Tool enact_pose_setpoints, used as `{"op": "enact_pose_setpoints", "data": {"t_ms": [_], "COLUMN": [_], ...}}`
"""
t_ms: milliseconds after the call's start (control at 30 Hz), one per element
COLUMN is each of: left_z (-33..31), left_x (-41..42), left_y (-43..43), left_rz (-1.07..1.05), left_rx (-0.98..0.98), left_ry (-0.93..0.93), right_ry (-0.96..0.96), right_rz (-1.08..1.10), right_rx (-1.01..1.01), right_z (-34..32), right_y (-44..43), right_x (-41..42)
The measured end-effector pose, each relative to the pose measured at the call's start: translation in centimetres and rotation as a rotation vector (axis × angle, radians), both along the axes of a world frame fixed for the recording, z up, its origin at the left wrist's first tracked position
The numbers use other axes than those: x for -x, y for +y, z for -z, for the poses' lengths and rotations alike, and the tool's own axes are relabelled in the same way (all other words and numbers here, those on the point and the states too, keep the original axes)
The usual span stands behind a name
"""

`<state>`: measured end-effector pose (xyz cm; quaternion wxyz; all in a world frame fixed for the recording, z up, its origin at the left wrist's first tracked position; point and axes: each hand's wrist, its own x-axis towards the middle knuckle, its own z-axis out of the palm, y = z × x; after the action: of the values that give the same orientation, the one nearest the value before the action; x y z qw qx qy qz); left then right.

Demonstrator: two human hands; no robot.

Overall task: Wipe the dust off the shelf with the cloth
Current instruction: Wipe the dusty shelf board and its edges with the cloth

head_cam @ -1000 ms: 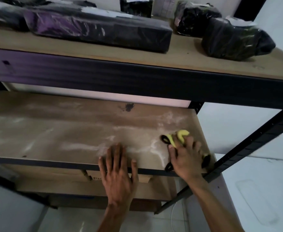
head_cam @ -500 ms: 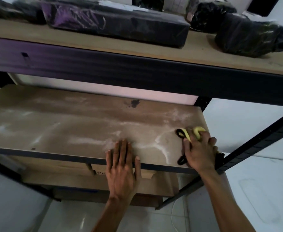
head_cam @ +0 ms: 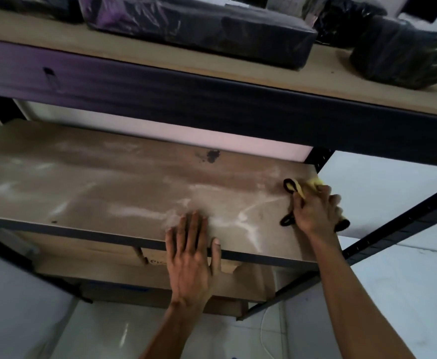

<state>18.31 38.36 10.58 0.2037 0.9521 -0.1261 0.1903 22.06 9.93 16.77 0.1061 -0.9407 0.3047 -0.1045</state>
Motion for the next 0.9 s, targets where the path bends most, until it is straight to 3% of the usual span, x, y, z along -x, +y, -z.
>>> {"op": "enact_pose_setpoints", "data": {"t_ms": [133,233,333,433,533,767,900], "left_z": [0.1,0.1,-0.1,0.0,0.1,-0.2,-0.6], "left_x": [-0.2,-0.2,-0.2,-0.2,-0.2,-0.2,-0.6], "left_y": [-0.1,0.0,0.2,0.2,0.2,0.2,0.9], "left_rz": [-0.003,0.005,0.017,0.017,0.019,0.018,0.054], "left_rx": [0.017,0.010,0.001,-0.012,-0.015,-0.032,-0.021], "left_ry": [-0.022,-0.024,-0.027,-0.008,0.007,0.040,0.040], "right_ry": [0.019,-0.004,-0.084,-0.167,-0.006,0.032,-0.033], "right_rz": [-0.386,-0.569,-0.480,-0.204,-0.017,-0.590,-0.458], "right_rx": [0.072,0.004,-0.078,0.000,-0.002,0.011,-0.005], "right_z": [0.9,0.4,-0.4,-1.0,-0.4,1.1,-1.2], "right_y": [5.5,6.8,4.1,-0.1,-1.5,6.9,5.8], "right_x": [2.0,3.0,0.6,-2.0,-2.8,1.4,2.6]}}
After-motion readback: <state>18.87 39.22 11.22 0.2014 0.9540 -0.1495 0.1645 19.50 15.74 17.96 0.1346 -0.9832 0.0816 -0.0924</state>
